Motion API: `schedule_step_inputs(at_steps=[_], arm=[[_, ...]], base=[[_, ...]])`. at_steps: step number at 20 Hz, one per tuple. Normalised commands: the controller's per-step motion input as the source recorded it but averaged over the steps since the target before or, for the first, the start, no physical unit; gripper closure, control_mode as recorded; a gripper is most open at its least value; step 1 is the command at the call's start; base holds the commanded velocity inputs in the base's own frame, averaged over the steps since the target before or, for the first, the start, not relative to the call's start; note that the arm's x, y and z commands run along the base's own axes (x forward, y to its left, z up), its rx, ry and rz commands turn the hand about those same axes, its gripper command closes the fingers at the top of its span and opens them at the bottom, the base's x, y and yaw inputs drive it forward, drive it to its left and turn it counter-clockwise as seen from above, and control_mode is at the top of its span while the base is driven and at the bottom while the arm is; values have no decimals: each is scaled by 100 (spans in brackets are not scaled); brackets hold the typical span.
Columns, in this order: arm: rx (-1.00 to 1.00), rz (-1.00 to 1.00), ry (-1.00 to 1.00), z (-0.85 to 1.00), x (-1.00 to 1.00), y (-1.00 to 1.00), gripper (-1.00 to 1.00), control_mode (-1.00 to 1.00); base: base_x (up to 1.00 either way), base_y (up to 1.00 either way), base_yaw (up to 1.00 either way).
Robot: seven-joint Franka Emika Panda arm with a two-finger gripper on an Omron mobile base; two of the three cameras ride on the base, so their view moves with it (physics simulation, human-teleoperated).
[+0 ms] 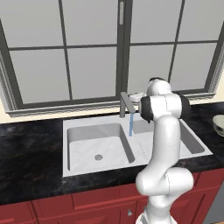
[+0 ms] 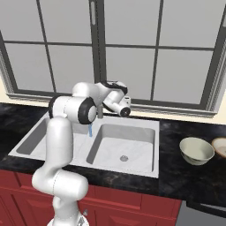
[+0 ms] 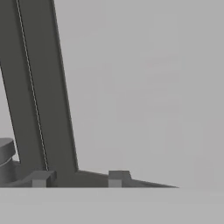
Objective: Rinse each bowl for a few seconds and place them down in the sink or on the counter.
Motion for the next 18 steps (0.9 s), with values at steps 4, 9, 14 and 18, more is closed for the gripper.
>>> schedule_step_inputs(at_steps=[4, 9, 14, 18], arm=[[6, 0, 10, -100, 22, -83, -100, -100], [7, -1, 9, -62, 6, -63, -100, -100], [14, -5, 1, 21, -40, -50, -100, -100], [17, -6, 0, 66, -44, -51, -100, -100]], base=[[0, 0, 0], [0, 0, 0], [0, 0, 0], [0, 0, 0]])
